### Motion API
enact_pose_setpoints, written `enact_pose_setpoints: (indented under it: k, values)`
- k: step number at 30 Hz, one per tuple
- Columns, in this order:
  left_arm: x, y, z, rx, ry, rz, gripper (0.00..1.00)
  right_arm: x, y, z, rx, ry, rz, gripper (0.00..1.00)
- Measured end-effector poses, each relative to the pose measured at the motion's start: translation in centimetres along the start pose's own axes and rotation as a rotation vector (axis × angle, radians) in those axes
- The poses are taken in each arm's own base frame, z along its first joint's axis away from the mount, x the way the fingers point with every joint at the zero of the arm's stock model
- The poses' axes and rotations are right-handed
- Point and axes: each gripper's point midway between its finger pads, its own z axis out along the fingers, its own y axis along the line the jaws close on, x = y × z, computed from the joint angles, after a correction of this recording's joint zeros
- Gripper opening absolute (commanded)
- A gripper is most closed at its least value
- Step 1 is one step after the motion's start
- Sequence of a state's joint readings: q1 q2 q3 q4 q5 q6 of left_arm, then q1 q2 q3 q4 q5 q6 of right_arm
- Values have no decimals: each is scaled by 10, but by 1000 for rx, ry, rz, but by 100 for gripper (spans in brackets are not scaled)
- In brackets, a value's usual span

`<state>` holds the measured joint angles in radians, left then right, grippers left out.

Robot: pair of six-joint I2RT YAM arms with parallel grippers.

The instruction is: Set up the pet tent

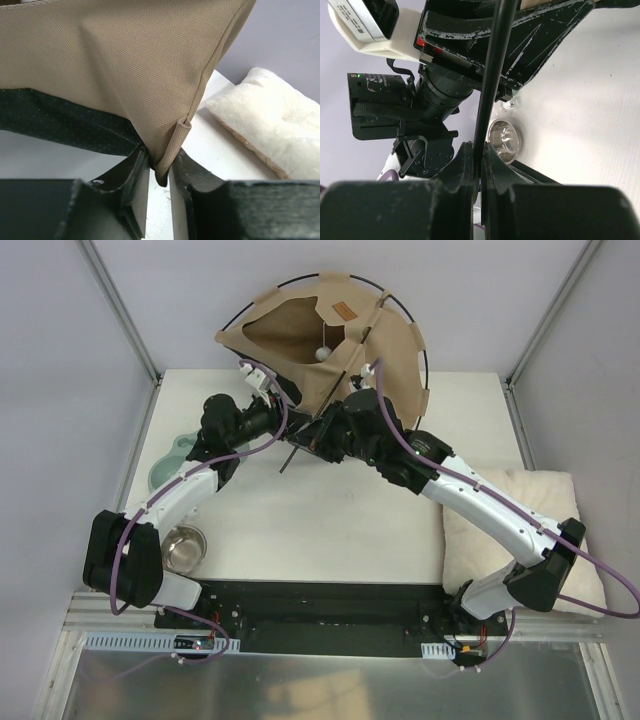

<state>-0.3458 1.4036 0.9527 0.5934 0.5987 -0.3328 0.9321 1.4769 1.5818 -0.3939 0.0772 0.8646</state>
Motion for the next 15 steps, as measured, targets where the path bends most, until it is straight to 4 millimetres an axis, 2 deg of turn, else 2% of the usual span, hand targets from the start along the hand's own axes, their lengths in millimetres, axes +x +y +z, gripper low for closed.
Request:
enact_pose_setpoints:
  k: [4, 11, 15]
  values:
    - [-3, 0, 2, 6, 3, 15, 0, 0, -1, 1, 2, 2, -1, 0]
    - [1, -2, 2, 24, 25, 21, 0, -3, -4, 3, 10, -21, -9, 0]
    - [6, -6, 0, 39, 50, 15, 0, -5, -27, 5, 38, -78, -29, 0]
